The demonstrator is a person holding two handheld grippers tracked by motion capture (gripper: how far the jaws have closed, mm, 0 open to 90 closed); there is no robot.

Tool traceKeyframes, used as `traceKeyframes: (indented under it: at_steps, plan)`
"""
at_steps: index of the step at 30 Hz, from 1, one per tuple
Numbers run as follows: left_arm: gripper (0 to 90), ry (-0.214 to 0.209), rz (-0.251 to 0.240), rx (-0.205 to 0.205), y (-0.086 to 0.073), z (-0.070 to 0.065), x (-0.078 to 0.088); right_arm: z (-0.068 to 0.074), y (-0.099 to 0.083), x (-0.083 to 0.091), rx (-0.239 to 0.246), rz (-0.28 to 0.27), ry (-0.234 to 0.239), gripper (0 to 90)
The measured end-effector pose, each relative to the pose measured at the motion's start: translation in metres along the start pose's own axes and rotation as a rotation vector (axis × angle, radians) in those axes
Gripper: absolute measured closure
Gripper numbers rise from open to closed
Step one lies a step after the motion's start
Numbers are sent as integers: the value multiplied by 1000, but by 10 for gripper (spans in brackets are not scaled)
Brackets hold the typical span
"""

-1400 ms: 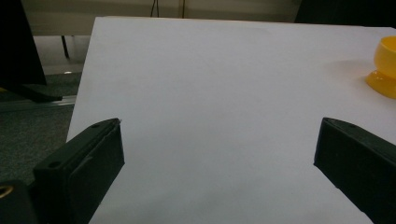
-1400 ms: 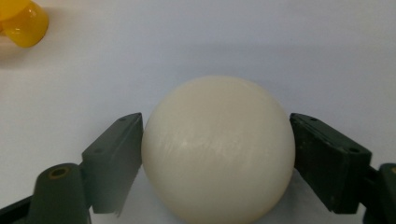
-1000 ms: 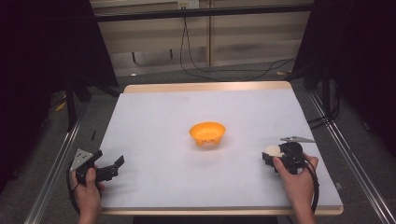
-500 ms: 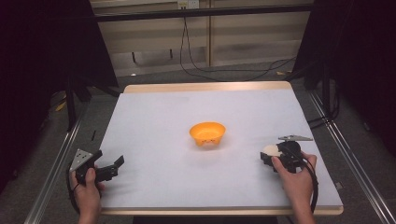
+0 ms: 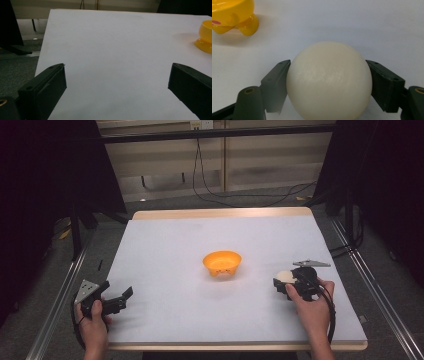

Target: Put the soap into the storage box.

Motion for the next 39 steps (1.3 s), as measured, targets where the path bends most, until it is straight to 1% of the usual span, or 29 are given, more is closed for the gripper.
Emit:
traceKeyframes:
  at_steps: [6,9,17,26,27,33,35,36,37,38,39]
  plan:
    - [15,-2,-1,6,0,0,0,11,8,-4,5,-15,14,241]
    - [15,-1,-2,5,0,0,0,16,11,-7,9,-7,17,240]
    - [15,-3,-1,6,0,0,0,31,19,-14,17,-7,33,241]
    - [15,-4,0,6,0,0,0,41,26,-21,22,-18,39,241]
    - [15,-3,0,6,0,0,0,42,27,-21,19,-12,38,241]
    - [15,-3,1,6,0,0,0,50,33,-23,21,-21,49,242]
    - [15,-1,2,-3,0,1,0,53,35,-24,29,-20,53,242]
    - [15,-2,2,-3,0,1,0,55,35,-24,21,-18,52,242]
    - [15,-2,2,-3,0,1,0,57,36,-25,24,-19,55,242]
    - [15,-4,1,7,0,0,0,58,36,-26,27,-19,57,242]
    - [15,-4,1,6,0,0,0,60,37,-27,32,-22,62,242]
Point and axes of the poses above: each handheld gripper's, and its own axes: x roughly backward along the jaws, y roughly out of its top, z roughly to its left, the point moved 10 cm from there along -x, roughly forward along the jaws, and after that the axes turned 13 degrees about -z, right-handed, at the moved point
